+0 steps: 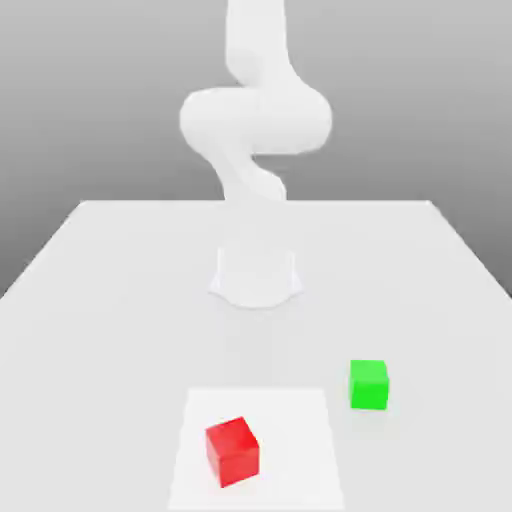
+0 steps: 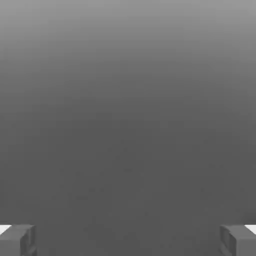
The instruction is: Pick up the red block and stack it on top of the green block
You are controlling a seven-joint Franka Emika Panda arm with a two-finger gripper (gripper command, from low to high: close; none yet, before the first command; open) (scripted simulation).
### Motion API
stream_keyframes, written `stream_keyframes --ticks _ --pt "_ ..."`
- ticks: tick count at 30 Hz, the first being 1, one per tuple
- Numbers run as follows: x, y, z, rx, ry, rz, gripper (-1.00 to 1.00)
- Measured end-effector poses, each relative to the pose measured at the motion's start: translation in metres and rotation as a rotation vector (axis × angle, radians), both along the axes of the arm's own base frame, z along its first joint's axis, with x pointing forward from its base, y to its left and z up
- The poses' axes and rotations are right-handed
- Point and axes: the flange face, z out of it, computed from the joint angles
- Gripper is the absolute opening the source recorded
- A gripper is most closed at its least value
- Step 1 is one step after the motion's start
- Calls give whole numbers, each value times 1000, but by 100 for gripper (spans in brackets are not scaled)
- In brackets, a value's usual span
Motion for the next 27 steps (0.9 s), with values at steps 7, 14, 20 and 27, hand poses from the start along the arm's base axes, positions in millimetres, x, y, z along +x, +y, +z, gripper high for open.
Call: stream_keyframes --ticks 7,14,20,27 --pt "71 -7 -138 -34 219 123 0" --pt "94 -11 -282 -81 430 237 0" --pt "78 -17 -401 -135 610 330 0" --pt "61 -23 -501 -171 704 379 0"
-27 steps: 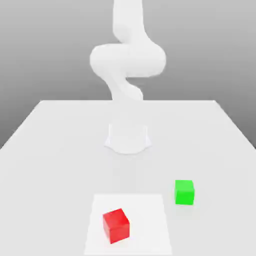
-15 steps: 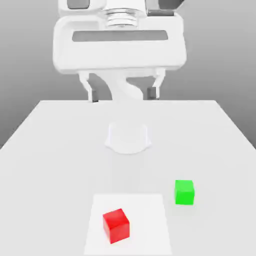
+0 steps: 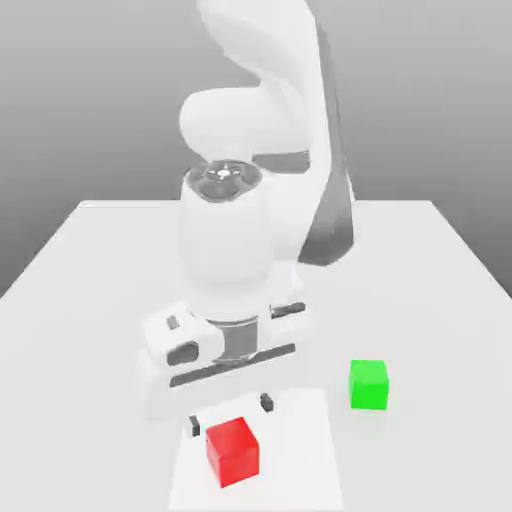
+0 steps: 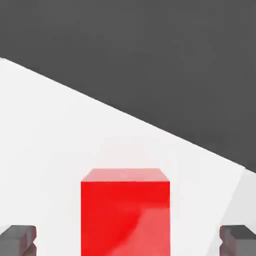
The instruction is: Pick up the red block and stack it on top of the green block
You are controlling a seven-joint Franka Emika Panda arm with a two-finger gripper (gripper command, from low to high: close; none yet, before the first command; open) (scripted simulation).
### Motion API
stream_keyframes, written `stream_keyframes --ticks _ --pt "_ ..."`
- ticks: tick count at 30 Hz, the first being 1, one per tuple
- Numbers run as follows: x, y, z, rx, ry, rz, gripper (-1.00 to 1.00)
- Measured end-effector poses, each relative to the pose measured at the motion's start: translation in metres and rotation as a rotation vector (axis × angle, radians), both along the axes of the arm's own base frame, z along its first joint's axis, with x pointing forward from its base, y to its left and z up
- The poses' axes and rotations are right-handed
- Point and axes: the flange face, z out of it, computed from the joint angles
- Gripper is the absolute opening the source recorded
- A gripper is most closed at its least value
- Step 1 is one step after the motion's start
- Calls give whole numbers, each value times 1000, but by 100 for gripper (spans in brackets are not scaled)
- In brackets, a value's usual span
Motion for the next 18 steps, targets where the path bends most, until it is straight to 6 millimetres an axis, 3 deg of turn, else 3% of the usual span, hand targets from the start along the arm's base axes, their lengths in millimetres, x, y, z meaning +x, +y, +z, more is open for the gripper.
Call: stream_keyframes --ticks 1,2,9,14,15,18 --pt "-1 0 -12 0 1 0 0" --pt "-1 0 -19 0 2 -1 -100" --pt "-2 0 -18 0 3 0 -100" --pt "-1 0 33 1 3 0 -100" --pt "-5 10 41 5 3 31 -100" --pt "-33 83 57 18 8 272 -100"
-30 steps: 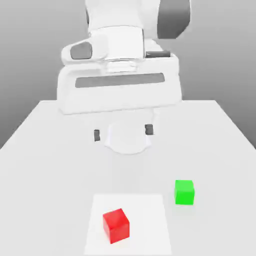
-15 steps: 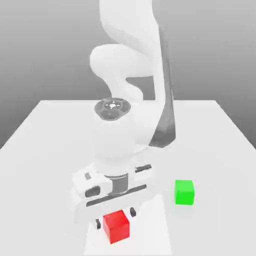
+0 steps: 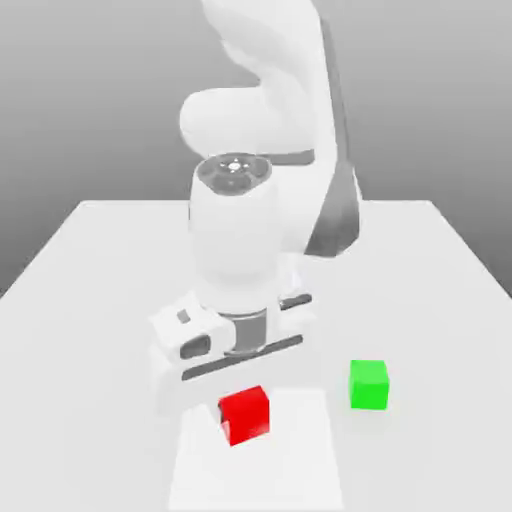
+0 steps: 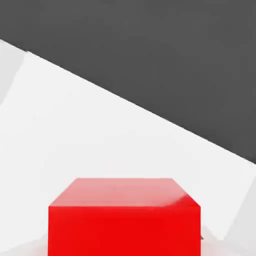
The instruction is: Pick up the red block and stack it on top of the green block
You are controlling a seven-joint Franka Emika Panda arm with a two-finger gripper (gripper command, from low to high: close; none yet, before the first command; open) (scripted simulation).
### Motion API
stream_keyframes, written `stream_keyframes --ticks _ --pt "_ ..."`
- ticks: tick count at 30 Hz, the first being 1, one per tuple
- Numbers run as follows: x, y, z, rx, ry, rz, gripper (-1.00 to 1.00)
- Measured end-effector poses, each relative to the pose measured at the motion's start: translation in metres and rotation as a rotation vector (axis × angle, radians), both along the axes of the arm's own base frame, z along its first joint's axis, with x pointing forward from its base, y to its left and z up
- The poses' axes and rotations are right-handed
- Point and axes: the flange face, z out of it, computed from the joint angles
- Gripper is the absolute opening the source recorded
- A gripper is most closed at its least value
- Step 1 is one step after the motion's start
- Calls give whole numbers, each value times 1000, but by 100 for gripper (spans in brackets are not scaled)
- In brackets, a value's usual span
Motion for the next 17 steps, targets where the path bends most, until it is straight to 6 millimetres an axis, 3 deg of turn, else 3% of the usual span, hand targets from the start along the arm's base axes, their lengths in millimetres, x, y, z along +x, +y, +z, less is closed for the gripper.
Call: stream_keyframes --ticks 2,6,8,13,14,17 --pt "-28 46 8 3 0 177 -100" --pt "-88 98 21 -7 -7 467 -100" --pt "-100 107 12 -12 -9 526 -100" --pt "-103 110 -31 -14 -10 545 -100" --pt "-104 110 -39 -14 -10 546 100" --pt "-104 110 -39 -14 -10 545 100"
